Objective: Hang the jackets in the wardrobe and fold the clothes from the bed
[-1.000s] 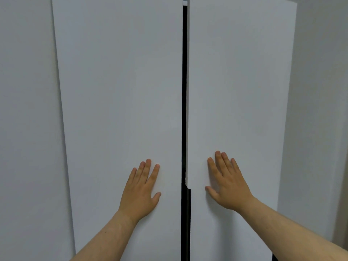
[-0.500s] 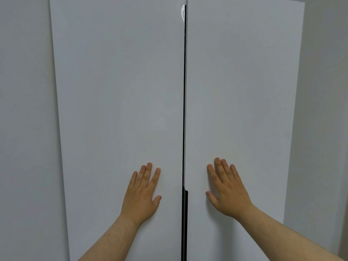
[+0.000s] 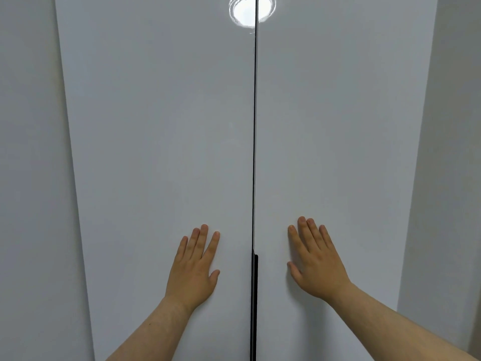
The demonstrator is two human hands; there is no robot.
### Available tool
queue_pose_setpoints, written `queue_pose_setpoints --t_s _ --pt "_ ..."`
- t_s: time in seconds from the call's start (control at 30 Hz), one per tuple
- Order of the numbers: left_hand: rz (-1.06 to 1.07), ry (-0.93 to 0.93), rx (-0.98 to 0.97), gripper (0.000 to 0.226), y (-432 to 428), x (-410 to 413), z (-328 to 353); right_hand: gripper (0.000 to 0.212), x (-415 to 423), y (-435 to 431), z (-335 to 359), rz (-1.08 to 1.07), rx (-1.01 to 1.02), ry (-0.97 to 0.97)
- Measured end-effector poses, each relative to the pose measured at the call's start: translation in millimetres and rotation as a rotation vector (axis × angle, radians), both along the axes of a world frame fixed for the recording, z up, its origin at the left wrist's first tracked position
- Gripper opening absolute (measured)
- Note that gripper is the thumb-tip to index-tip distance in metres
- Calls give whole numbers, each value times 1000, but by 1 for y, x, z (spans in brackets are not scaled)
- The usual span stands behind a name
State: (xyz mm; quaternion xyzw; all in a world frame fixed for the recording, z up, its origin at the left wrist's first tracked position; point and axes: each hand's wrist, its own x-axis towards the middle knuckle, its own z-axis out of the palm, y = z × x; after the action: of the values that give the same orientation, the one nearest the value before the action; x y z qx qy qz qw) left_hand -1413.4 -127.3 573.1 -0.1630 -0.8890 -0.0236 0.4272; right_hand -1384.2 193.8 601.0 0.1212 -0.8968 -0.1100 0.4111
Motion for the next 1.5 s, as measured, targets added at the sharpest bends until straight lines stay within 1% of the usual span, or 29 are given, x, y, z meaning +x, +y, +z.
queue_pose_setpoints --t_s 0.17,0.47,0.9,1.07,1.33,1.4,1.47,1.5 --pt "-7 18 8 114 0 -2 -3 80 -7 0 -5 6 -4 9" --pt "4 12 2 112 0 -4 -3 79 -15 -2 -11 -11 -26 4" --pt "-13 -65 38 115 3 2 1 81 -11 -10 -10 -54 -57 -45" --pt "-17 -65 57 115 6 3 0 81 -12 -13 -12 -56 -76 -33" --pt "32 -156 68 114 11 9 1 75 -8 -21 -14 -101 -104 -70" --pt "27 -186 70 117 9 10 0 78 -7 -21 -15 -97 -79 -86" --pt "30 -213 82 118 7 13 1 89 -5 -21 -14 -119 -76 -136" --pt "26 -258 97 115 8 19 5 93 -1 -24 -11 -131 -95 -179"
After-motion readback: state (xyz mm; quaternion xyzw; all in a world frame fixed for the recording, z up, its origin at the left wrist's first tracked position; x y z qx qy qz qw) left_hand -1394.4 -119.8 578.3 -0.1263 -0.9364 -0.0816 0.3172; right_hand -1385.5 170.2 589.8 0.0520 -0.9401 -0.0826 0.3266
